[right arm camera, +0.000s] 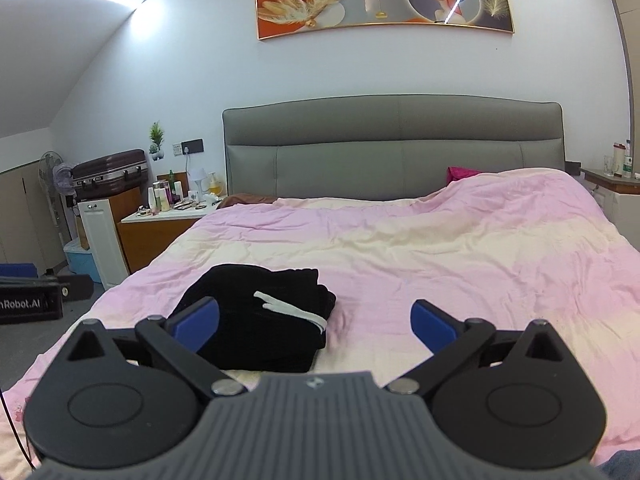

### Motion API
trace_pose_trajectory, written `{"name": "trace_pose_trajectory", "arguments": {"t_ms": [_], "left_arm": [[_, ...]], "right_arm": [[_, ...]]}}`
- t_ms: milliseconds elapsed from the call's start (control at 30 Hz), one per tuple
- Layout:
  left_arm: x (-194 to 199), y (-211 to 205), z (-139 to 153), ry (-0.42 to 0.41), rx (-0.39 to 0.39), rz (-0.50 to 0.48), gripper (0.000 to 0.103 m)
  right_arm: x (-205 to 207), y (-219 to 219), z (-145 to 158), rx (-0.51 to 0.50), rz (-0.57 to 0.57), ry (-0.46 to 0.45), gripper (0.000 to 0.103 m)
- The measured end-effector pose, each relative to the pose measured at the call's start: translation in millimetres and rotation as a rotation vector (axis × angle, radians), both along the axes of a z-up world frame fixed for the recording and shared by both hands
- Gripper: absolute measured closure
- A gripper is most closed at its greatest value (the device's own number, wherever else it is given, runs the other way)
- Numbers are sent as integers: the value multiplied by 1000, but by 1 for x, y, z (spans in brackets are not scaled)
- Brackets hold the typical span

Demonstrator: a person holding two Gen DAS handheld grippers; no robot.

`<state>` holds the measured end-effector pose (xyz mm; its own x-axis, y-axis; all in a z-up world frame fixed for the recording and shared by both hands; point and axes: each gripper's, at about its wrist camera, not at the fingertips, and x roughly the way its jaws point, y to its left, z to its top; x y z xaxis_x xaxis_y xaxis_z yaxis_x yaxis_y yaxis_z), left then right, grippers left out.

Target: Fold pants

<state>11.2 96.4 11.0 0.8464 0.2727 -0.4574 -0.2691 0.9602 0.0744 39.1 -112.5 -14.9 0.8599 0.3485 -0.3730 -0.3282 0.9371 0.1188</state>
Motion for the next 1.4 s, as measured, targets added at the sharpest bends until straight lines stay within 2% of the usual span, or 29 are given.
{"name": "trace_pose_trajectory", "arguments": {"t_ms": [200, 367, 667, 1400], "left_arm": [[15, 0, -35, 96, -46, 9, 2], [27, 0, -47, 145, -67, -4, 2], [34, 0, -52, 163, -67, -12, 2], [36, -4, -47, 169, -62, -13, 2]], "right_arm": [[18, 8, -27, -36, -2, 62, 5], [37, 17, -48, -65, 0, 123, 5], [45, 25, -60, -95, 3, 138, 5], [42, 22, -60, -83, 19, 152, 5]]}}
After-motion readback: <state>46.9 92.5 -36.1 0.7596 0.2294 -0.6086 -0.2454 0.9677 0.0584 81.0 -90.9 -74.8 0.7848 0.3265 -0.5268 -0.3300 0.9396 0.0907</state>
